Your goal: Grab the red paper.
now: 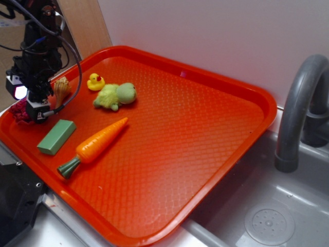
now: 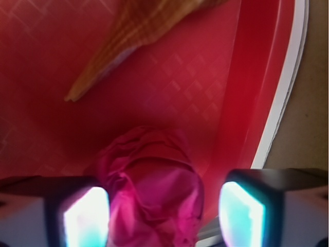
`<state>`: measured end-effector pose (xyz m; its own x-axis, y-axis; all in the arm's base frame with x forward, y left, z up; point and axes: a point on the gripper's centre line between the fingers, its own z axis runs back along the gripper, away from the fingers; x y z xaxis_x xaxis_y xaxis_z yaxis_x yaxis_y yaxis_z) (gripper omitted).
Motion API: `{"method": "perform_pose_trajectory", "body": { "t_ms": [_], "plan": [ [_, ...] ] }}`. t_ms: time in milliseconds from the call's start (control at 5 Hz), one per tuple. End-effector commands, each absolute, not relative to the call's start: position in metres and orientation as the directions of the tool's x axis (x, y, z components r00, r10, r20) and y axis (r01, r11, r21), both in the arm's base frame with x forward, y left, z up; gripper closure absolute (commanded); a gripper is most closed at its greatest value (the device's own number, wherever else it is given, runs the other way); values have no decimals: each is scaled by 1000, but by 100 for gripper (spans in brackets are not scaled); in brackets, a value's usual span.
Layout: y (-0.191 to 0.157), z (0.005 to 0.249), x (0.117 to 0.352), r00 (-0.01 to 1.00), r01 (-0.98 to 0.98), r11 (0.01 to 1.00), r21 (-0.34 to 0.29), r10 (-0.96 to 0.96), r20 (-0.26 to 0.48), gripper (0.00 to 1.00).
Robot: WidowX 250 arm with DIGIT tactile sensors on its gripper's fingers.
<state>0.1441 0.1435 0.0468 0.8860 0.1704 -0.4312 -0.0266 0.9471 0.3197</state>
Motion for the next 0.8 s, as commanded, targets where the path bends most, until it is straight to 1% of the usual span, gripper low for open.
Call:
{"method": "perform_pose_trajectory", "body": {
  "t_ms": [0,200,400,600],
  "plan": [
    [149,56,143,888,-48,947,318,186,-420,100],
    [134,74,150,937,-43,943,331,153,-315,100],
    [101,110,162,972,-60,949,310,125,-197,100],
    [72,135,173,982,-68,959,274,113,-150,100]
  ]
}}
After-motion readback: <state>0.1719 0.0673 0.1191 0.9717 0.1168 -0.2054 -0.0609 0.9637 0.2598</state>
